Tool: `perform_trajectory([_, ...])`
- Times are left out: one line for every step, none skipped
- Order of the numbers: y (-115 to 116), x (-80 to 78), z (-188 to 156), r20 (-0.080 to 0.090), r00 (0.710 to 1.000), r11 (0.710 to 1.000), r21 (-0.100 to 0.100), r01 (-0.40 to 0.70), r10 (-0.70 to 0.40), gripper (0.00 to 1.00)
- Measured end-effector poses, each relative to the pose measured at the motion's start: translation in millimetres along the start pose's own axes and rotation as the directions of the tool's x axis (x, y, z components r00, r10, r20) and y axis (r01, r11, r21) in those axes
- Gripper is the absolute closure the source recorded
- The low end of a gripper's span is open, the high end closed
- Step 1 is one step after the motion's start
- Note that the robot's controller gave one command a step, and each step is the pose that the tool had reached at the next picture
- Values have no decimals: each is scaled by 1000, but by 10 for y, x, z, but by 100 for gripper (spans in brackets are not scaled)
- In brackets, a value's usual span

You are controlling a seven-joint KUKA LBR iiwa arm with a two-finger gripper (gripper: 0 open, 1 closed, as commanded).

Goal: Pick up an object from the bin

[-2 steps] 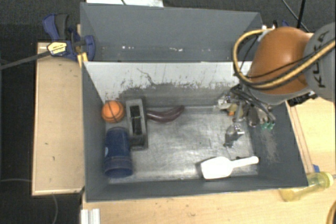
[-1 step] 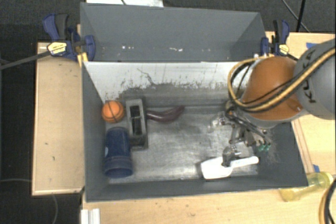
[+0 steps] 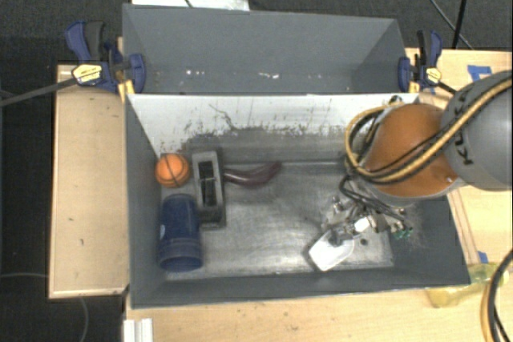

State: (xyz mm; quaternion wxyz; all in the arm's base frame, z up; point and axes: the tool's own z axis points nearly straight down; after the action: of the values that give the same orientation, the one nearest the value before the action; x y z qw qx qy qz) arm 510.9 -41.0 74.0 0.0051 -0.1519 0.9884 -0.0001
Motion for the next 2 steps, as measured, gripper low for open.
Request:
perform_trajectory([0,0,0,0,1000,1000,0,1,-1,100])
perform_trajectory([61,207,-1074,-8,996,996,-3,87,-87,100])
